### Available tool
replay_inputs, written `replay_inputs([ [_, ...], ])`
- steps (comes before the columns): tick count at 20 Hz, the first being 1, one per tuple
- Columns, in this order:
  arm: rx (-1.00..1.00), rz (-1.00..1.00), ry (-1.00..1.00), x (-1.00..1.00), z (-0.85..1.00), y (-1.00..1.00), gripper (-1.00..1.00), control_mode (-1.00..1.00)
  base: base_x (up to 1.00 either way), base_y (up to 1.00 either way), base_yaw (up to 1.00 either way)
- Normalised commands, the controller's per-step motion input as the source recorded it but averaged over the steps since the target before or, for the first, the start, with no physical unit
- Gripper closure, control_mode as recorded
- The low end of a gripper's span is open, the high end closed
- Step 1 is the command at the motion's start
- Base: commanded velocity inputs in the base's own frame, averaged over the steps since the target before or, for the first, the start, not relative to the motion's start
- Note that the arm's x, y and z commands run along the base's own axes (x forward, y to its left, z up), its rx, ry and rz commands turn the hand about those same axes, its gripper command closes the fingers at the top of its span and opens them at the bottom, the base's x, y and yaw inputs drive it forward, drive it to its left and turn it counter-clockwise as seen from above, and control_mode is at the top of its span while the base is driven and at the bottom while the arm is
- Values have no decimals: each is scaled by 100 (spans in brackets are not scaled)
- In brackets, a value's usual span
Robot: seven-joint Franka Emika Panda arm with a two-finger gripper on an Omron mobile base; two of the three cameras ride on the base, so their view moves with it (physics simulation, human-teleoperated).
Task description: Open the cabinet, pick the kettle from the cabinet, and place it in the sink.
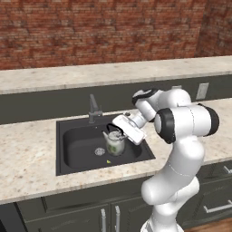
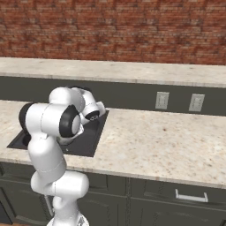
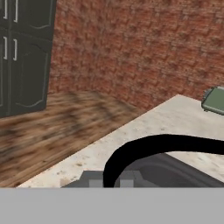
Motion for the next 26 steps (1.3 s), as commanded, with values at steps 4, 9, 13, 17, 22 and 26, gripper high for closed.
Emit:
replay_inputs([
  [4, 0, 0, -6, 6, -18, 5, 100, -100, 0, 0, 0],
  [9, 0, 0, -2, 7, -17, 2, 100, -100, 0, 0, 0],
  [13, 0, 0, -1, 10, -14, 0, 100, -100, 0, 0, 0],
  [17, 0, 0, 0, 14, -6, 0, 100, -100, 0, 0, 0],
  [22, 0, 0, 0, 16, -3, 0, 100, -100, 0, 0, 0],
  [26, 0, 0, 0, 13, -8, 0, 100, -100, 0, 0, 0],
])
